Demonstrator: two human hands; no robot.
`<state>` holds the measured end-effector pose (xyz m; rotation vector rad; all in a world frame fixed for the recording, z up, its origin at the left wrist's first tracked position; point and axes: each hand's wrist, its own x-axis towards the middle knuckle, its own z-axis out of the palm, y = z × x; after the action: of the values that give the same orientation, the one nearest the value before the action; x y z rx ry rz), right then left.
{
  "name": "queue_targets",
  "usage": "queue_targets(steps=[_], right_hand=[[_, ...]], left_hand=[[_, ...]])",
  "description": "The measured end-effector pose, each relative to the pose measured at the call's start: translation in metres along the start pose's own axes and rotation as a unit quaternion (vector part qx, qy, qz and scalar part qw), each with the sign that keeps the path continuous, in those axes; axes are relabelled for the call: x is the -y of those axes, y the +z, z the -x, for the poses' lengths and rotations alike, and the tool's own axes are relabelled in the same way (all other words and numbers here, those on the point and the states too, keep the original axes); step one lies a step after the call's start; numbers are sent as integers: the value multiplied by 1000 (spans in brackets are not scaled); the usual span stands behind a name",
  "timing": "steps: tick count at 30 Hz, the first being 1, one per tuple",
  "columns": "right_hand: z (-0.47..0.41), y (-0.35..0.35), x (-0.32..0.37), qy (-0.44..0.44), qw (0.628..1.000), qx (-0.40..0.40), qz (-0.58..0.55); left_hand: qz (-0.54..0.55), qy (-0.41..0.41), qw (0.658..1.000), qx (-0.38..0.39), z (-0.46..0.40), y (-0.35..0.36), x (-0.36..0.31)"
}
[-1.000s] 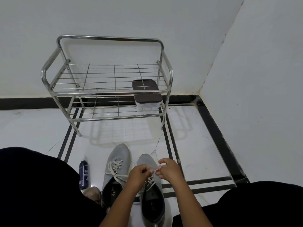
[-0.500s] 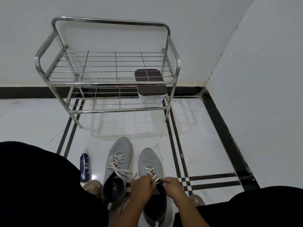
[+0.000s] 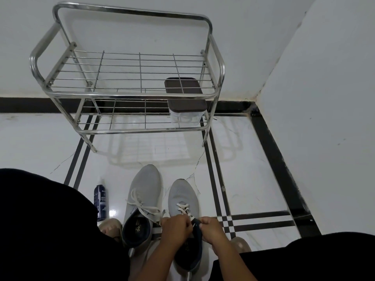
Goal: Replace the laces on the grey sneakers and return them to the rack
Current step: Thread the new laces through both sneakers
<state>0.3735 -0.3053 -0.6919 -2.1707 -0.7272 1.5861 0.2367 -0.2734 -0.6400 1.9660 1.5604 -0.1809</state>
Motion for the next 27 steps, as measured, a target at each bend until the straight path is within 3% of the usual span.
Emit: queue_targets(steps=[9, 16, 27], right_hand=[[-7, 1, -5, -10, 1000, 4, 2], [15, -3, 11, 14, 999, 14, -34], [25, -3, 18, 12, 999, 14, -46]], left_hand=[[53, 11, 998, 29, 0, -5, 3], [21, -8, 999, -25, -1, -2, 1], [-26, 51, 998, -17, 0, 2, 3]])
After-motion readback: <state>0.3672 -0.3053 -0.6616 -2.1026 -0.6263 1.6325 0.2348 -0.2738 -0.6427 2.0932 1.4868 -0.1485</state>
